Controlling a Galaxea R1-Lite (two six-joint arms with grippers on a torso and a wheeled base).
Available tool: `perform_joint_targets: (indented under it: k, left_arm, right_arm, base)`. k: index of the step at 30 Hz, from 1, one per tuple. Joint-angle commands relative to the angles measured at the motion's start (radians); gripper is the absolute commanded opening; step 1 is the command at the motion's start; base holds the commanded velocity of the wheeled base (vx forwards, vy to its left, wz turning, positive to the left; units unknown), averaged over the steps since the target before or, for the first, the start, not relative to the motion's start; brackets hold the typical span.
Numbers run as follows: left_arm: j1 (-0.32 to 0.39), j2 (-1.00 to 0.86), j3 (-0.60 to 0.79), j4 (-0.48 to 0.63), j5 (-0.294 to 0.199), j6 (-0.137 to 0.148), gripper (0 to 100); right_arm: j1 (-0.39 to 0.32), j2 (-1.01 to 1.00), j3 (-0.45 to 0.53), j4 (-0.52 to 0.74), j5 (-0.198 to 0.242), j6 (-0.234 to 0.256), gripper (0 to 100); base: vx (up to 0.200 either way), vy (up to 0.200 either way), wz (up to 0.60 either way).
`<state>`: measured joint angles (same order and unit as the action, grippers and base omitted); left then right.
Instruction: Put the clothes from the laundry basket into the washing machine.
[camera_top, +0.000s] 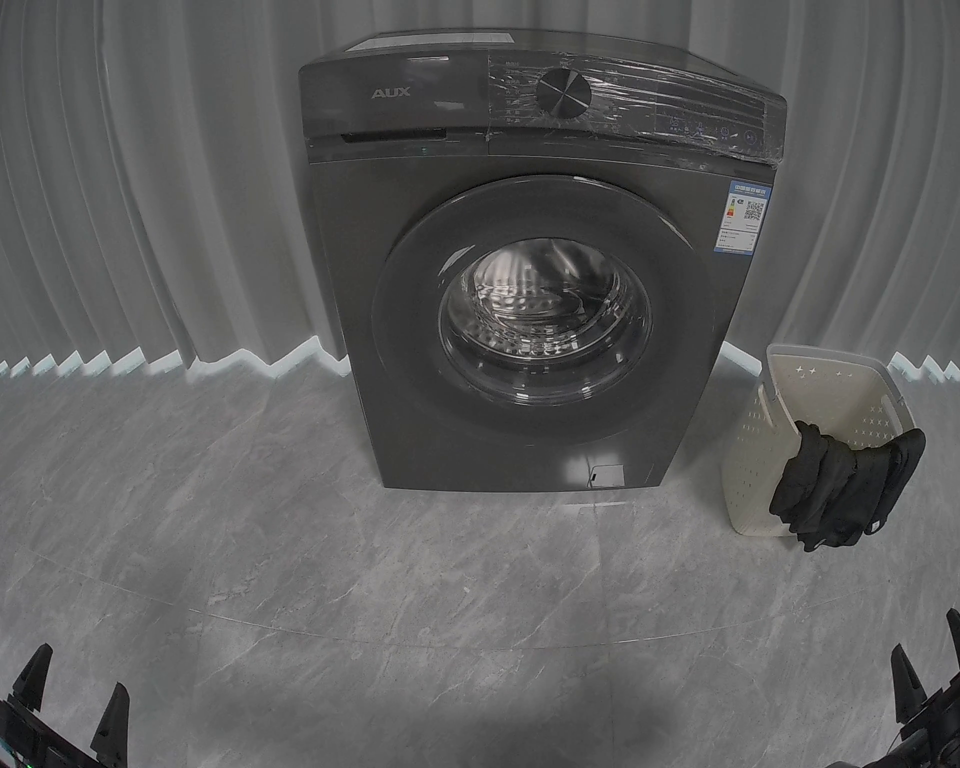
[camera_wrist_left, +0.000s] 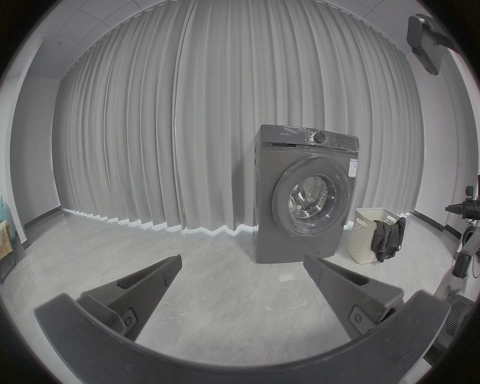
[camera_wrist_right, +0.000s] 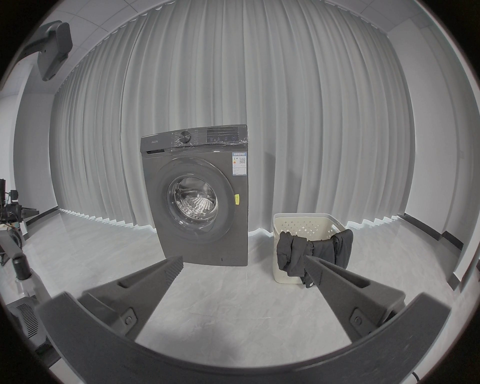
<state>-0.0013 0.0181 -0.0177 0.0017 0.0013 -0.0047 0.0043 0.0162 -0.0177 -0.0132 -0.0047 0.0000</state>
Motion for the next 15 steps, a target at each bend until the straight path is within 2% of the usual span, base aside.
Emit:
perform_joint_targets:
  k: [1, 15]
  left_arm:
    - [0.001, -0.018, 0.018, 0.000, 0.002, -0.001, 100]
    - [0.001, -0.018, 0.018, 0.000, 0.000, -0.001, 100]
  right_arm:
    - [-0.001, -0.016, 0.018, -0.001, 0.000, -0.002, 100]
    - [0.000, -0.016, 0.018, 0.001, 0.002, -0.002, 100]
  base:
    - [0.000, -0.200, 0.00]
    - [0.000, -0.200, 0.00]
